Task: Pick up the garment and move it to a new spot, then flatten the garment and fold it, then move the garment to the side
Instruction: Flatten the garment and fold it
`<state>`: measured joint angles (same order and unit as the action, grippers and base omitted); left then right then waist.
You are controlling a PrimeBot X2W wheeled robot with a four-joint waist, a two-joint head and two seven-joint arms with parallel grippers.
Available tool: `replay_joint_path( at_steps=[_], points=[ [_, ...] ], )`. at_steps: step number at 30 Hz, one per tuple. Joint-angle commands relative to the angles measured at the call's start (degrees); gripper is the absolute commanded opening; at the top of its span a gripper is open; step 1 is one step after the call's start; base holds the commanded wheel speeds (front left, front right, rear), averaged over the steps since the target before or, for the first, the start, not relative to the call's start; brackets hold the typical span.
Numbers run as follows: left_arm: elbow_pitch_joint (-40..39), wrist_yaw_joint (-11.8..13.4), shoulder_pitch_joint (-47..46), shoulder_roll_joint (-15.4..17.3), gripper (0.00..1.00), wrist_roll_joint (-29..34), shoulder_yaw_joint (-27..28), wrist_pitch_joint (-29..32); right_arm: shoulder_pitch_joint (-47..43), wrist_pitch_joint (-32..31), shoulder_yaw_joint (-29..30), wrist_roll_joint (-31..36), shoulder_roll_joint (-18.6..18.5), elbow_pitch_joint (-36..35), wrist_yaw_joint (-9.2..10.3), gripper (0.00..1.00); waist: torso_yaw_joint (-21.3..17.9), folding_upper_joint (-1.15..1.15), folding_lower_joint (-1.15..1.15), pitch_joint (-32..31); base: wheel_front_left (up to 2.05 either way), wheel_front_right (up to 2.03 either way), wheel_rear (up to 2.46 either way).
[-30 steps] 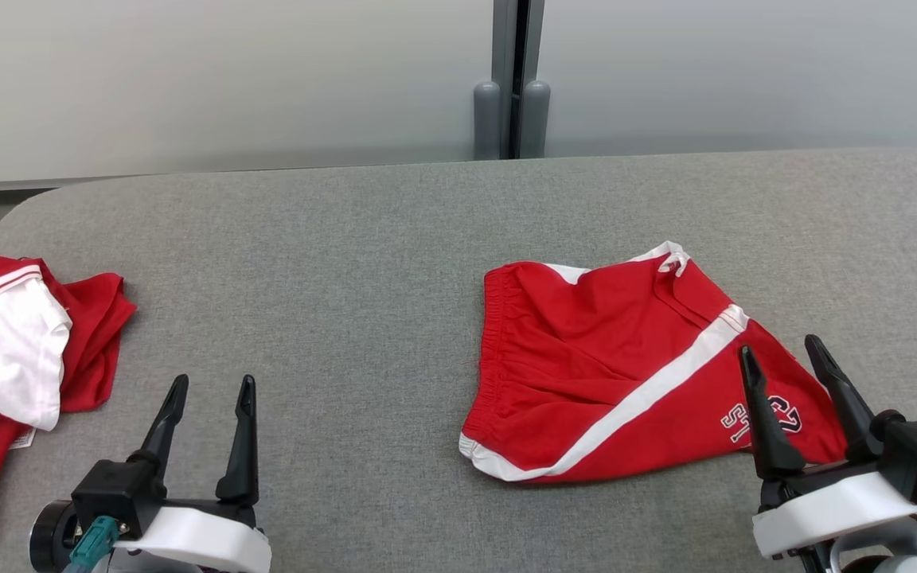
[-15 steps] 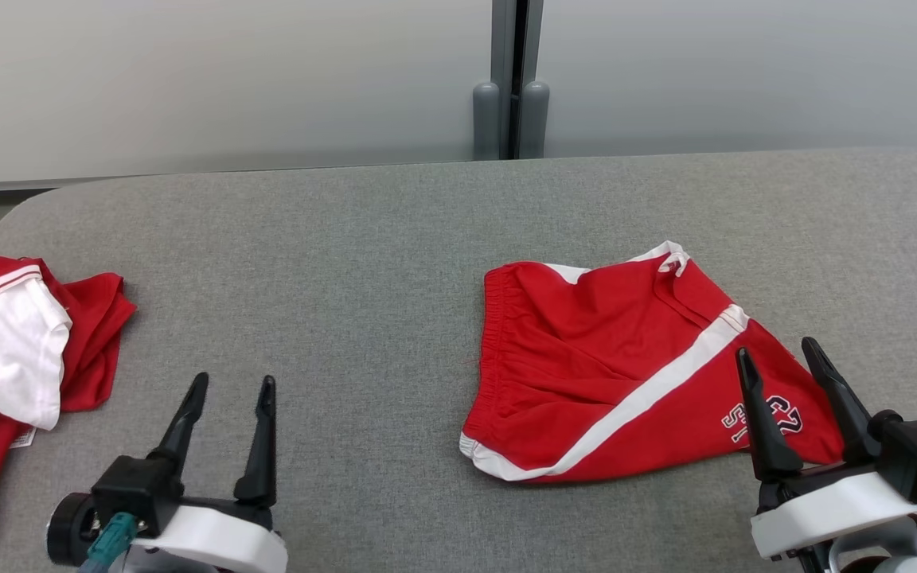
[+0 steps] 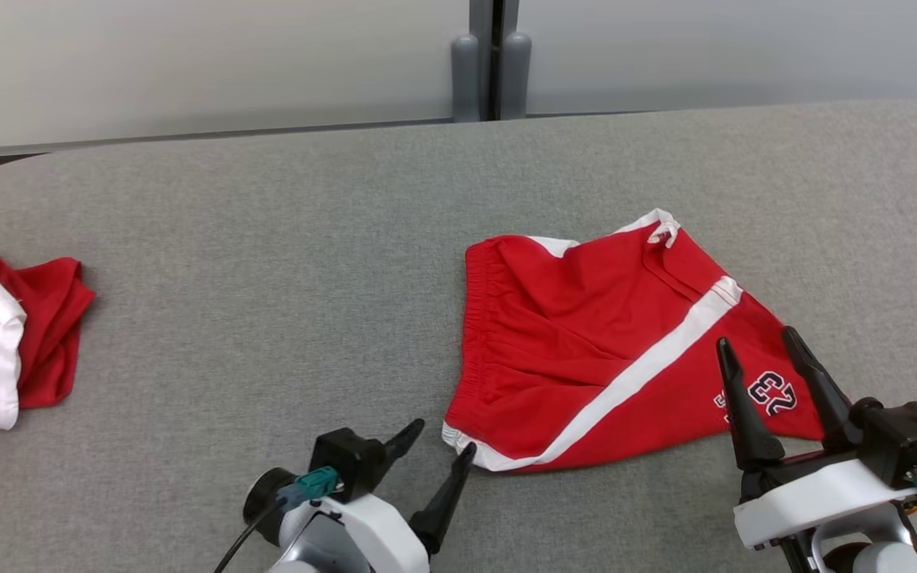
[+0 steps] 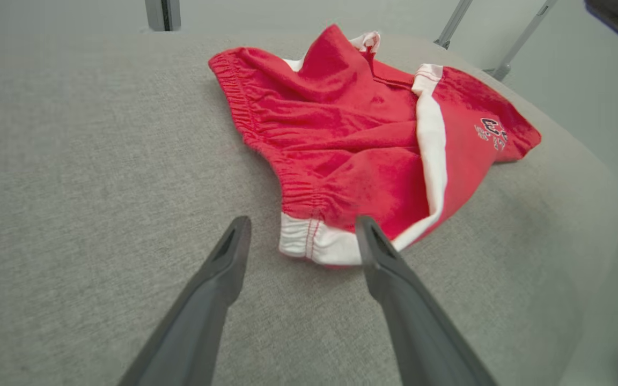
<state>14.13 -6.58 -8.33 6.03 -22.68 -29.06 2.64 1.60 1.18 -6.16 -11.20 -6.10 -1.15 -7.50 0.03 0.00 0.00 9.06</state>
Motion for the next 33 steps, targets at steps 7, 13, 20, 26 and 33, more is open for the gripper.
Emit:
replay_joint_path(
  at_steps=[7,13,20,26,33],
  points=[
    [5.72,-0.91,-4.32,-0.16,0.32,-3.86,-2.17,-0.86,1.18,0.50,0.29,-0.69,-0.19,0.79,0.02,1.00,-1.87,0.00,0.00,2.11,0.00,0.00,0.00],
    [7.01,-0.86,-5.58,0.88,0.00,-5.11,-3.41,-1.96,1.90,0.04,2.12,-0.79,-0.76,2.41,0.02,1.00,-1.84,0.00,0.00,2.55,0.00,0.00,0.00],
    [7.43,-0.89,-7.98,1.24,0.00,-4.90,-4.91,-3.74,6.59,-1.54,5.39,-0.72,-3.80,8.74,0.01,1.00,0.33,0.00,0.00,4.90,0.00,0.00,0.00],
    [7.95,-0.90,-11.00,0.56,0.00,-4.63,-6.19,-5.28,14.20,-3.87,3.96,-1.80,-6.43,16.50,0.02,1.00,2.76,0.00,0.00,8.49,0.00,0.00,0.00],
    [9.67,-0.91,-12.92,0.12,0.00,-5.23,-6.82,-7.18,20.25,-10.30,0.20,-4.43,-8.99,23.07,0.02,0.40,3.39,0.00,0.00,9.94,0.00,0.00,0.00]
  ],
)
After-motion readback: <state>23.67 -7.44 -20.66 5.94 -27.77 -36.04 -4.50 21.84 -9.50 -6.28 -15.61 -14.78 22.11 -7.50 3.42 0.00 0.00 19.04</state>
